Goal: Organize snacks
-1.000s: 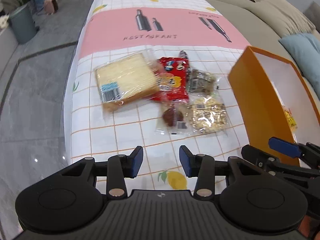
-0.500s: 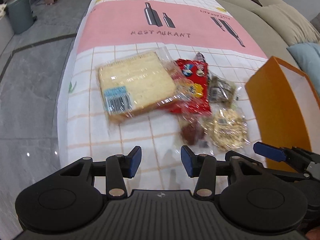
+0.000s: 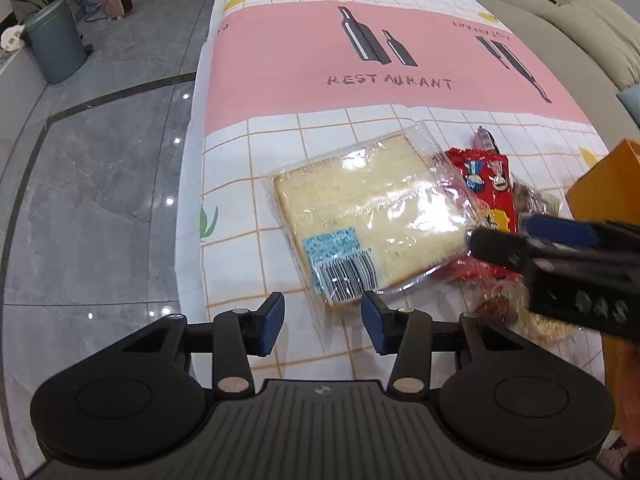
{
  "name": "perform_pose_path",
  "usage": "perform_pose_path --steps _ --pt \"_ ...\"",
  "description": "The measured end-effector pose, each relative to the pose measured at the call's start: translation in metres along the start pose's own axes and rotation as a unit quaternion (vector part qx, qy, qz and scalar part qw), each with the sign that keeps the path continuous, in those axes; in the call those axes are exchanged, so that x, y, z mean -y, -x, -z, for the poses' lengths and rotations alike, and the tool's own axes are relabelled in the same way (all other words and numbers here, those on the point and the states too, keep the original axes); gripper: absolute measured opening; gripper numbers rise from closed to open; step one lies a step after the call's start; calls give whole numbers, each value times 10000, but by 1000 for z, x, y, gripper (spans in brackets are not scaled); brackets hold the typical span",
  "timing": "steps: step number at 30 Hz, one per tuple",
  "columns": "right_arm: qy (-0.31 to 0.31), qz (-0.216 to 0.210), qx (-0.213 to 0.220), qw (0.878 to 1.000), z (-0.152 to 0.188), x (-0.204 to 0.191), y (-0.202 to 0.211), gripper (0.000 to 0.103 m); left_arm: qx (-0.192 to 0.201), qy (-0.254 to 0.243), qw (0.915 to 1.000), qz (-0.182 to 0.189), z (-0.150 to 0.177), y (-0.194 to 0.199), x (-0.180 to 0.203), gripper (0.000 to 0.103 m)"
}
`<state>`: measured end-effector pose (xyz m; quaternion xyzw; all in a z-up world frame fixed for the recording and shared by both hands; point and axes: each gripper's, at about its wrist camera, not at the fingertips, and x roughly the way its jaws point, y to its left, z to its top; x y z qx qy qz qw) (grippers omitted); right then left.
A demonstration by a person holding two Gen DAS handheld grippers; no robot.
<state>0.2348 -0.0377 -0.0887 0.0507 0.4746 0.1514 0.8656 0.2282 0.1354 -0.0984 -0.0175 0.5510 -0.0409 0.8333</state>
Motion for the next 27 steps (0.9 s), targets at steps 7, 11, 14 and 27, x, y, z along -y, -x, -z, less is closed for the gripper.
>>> perform_pose_path --steps 7,11,14,27 --pt "-47 -128 -117 9998 -19 -4 -38 71 -174 191 9991 346 -6 -13 -3 36" --pt "178 -115 -82 9997 -19 -11 -45 73 -195 237 9986 432 -7 -15 -3 33" --pt "309 -125 -112 9994 -16 -19 -48 73 -190 193 9987 440 -7 -15 -2 31" --pt "241 -299 -228 9990 0 -22 -30 17 -255 155 9994 175 3 -2 -2 29"
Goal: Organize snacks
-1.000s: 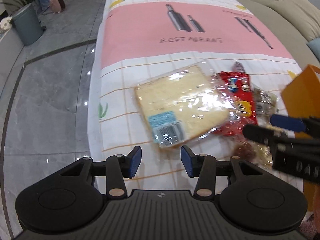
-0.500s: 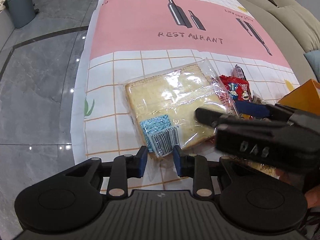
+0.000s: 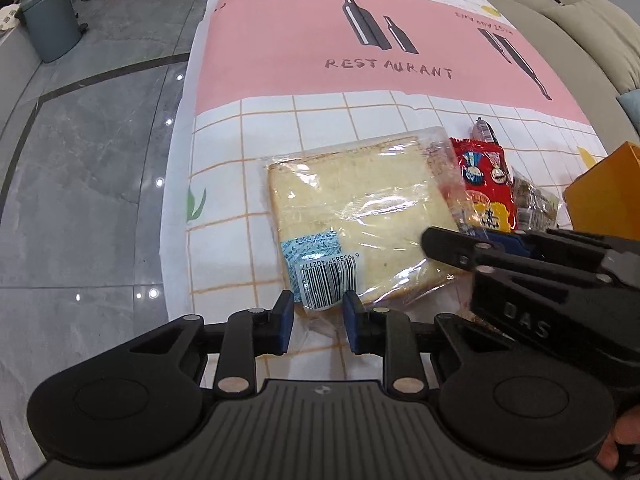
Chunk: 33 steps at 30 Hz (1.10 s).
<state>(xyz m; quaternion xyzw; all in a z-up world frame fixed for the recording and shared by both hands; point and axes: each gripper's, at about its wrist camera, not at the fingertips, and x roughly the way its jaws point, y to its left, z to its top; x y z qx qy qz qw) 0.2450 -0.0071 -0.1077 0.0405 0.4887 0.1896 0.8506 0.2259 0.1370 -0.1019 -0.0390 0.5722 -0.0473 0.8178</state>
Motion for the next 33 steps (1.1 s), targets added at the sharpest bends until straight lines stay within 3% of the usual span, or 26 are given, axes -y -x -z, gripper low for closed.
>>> perform_pose_path --steps 7,13,18,23,29,33 --pt "-95 -98 131 9998 22 -11 41 11 -20 -58 9999 143 25 23 6 29" --pt "-13 -163 220 9996 50 -8 88 8 228 -333 9990 205 52 57 28 29" --pt "5 -104 174 9998 82 6 126 8 239 -477 9980 333 70 72 48 38" --pt "151 124 39 9998 115 21 153 8 128 -870 9957 291 90 68 79 38" --pt "-180 277 -501 9982 144 45 154 9 -212 -842 9946 567 109 51 97 38" --pt "-482 197 -647 9965 153 56 151 16 -419 -860 9946 404 119 40 102 26"
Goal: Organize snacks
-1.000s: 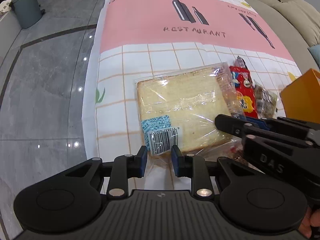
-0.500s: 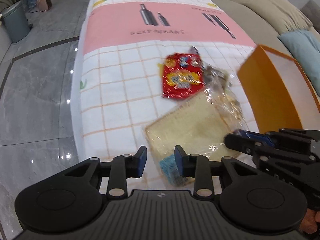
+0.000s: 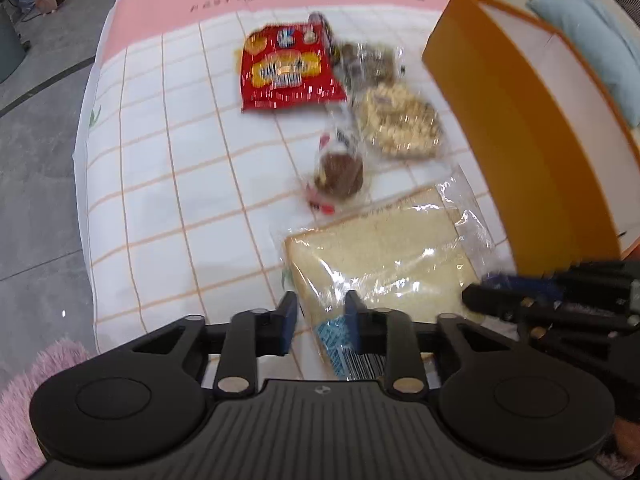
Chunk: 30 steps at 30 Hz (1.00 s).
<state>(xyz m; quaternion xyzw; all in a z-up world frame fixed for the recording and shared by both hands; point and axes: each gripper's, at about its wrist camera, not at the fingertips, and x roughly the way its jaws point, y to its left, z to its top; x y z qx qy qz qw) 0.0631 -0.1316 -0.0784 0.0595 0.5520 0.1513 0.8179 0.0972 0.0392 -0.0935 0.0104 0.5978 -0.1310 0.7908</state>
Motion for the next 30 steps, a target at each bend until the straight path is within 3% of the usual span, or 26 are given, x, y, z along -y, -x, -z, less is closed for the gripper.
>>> perform_pose_path --steps 4,8,16,18,24,26,30 --pt "155 65 262 9995 0 2 -2 48 -132 64 9999 -38 5 -9 0 20" --pt "-4 -202 323 9993 -8 9 -14 66 -140 85 9999 -40 4 -11 1 20" --pt "-465 -548 93 9974 -5 16 -49 72 -130 205 9997 31 3 -12 -3 18" --pt "-487 -586 190 9969 -2 14 -49 71 -144 256 9995 69 3 -12 -5 18" --pt "-355 -566 250 9975 1 7 -50 48 -113 84 9999 -100 4 -12 2 18" --pt "-419 -549 304 9971 0 9 -46 36 -92 25 9998 -151 5 -12 3 18" --pt "-451 -573 389 9966 0 11 -35 24 6 -110 9998 -184 4 -6 7 19"
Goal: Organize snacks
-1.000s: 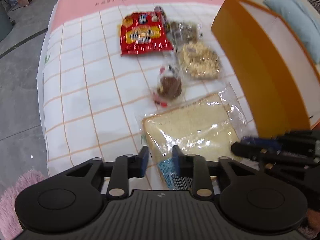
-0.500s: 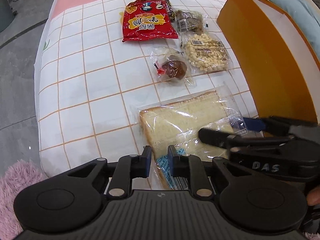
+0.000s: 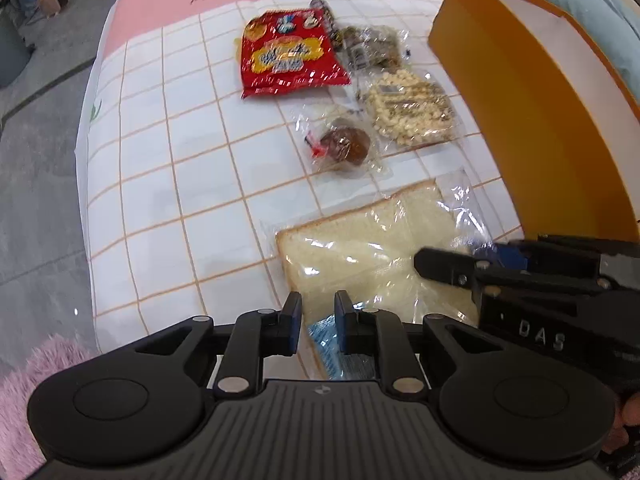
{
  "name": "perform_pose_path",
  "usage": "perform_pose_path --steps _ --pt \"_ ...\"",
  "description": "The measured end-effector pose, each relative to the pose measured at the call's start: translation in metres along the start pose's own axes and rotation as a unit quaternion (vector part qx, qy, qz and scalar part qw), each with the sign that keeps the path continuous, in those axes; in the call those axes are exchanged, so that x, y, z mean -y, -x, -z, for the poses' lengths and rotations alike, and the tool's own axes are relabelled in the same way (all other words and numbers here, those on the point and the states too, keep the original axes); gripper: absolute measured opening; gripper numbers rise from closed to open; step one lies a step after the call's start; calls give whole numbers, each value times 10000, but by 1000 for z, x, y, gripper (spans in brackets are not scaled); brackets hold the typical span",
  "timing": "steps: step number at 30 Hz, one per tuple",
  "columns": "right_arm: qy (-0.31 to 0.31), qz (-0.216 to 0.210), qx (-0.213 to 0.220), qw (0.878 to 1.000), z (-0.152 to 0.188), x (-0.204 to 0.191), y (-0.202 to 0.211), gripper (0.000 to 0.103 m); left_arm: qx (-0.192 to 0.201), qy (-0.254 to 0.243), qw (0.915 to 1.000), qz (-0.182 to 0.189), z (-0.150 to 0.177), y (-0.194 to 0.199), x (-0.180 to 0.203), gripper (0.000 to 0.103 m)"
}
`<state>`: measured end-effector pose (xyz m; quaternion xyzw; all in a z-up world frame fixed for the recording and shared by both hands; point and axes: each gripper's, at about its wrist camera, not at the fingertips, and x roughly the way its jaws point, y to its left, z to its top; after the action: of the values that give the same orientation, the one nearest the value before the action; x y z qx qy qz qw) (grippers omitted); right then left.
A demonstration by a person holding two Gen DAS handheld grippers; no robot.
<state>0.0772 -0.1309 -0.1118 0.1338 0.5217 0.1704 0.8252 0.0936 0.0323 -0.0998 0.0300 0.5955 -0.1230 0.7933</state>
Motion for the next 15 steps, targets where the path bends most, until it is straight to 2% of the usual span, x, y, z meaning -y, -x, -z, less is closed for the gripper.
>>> perform_pose_path --steps 6,11,13,15 --pt "125 88 191 9997 -3 -12 26 16 398 -93 9991 61 -13 20 0 33" --pt "504 677 464 9954 -15 -19 45 15 598 -123 9981 8 -32 19 1 41" --pt "690 931 491 9920 -21 -19 48 15 695 -83 9975 -6 -39 13 1 49" --pt "745 1100 445 9901 -27 -16 48 15 774 -36 9970 -2 -46 4 -1 50"
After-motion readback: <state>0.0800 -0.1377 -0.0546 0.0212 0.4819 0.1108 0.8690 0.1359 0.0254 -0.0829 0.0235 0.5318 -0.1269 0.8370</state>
